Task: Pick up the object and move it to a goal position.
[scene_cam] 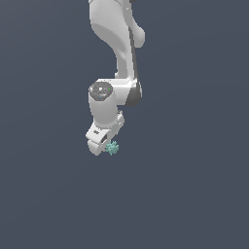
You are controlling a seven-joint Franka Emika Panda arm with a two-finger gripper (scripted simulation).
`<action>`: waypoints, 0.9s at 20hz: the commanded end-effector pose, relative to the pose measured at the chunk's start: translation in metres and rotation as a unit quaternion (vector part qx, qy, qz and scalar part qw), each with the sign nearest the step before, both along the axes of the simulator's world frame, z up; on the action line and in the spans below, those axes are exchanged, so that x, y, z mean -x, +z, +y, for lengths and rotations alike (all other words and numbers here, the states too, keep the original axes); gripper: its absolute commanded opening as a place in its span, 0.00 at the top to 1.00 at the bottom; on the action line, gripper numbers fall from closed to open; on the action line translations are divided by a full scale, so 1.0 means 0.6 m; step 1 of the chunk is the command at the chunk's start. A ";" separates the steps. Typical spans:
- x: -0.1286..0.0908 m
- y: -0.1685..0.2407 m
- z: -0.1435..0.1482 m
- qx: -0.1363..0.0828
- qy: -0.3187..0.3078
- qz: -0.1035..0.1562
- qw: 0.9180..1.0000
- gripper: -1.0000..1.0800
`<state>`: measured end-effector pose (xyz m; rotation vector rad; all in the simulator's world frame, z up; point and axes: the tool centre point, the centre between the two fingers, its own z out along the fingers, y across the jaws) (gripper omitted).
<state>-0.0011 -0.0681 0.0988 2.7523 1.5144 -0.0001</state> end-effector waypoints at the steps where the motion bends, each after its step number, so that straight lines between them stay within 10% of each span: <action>1: 0.000 -0.001 0.000 0.000 0.004 0.000 1.000 0.04; 18: 0.001 -0.084 0.000 0.000 0.004 0.000 1.000 0.04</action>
